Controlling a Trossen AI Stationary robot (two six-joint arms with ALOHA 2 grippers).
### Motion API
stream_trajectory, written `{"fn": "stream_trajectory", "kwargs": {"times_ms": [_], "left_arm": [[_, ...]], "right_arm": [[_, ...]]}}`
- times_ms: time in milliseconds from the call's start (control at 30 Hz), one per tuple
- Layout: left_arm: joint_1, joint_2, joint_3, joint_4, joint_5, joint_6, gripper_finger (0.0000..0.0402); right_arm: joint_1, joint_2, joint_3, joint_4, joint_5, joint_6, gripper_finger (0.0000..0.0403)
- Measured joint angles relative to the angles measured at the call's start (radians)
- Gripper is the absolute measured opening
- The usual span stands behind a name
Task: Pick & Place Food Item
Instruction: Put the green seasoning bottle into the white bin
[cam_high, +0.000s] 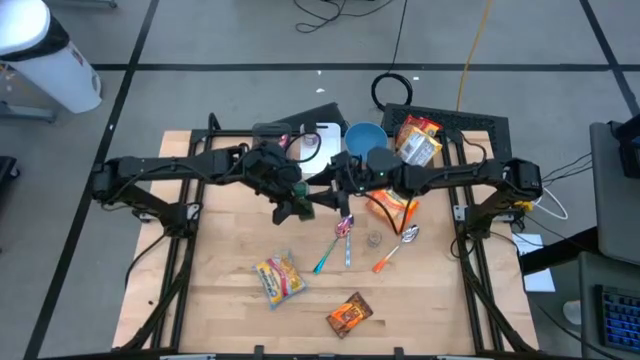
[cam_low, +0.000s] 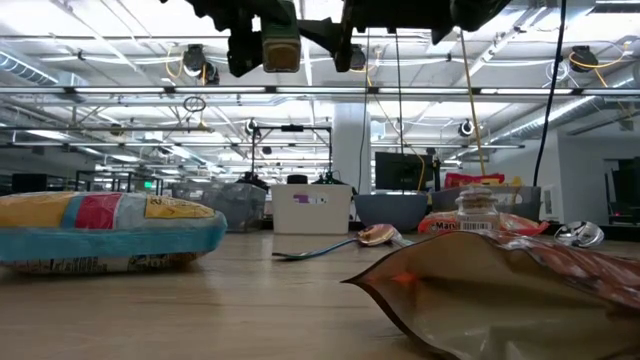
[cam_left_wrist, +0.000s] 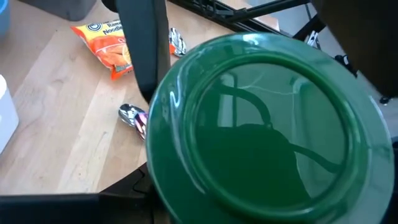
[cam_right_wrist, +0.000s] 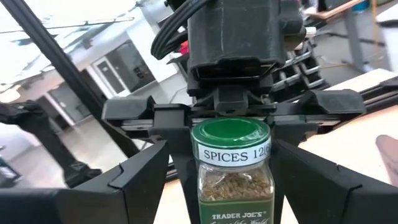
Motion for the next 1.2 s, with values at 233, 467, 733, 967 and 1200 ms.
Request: {"fn": "stream_trajectory", "kwargs": {"times_ms": [233,467,733,967,1200], "left_arm": [[0.000,0.000,0.000,0.010,0.000,-0.012,0.0210],[-0.001,0.001,-0.001,0.012,0.008,-0.018,0.0211],[-0.003,0.000,-0.001,0.018,0.009,-0.019,0.0211],[-0.003,0.000,-0.001,0.025,0.010,-0.015,0.0211],[-0.003,0.000,-0.001,0.051,0.010,-0.012,0.0211]], "right_arm": [[0.002,0.019,0.000,0.000,0.012,-0.003,0.0274],[0.002,0.042,0.000,0.044,0.033,0.006,0.0270],[0.002,0.042,-0.001,0.068,0.036,0.001,0.0269],[0.002,0.042,-0.001,0.075,0.036,-0.001,0.0262],[0.002,0.042,-0.001,0.086,0.036,-0.001,0.0252]]}}
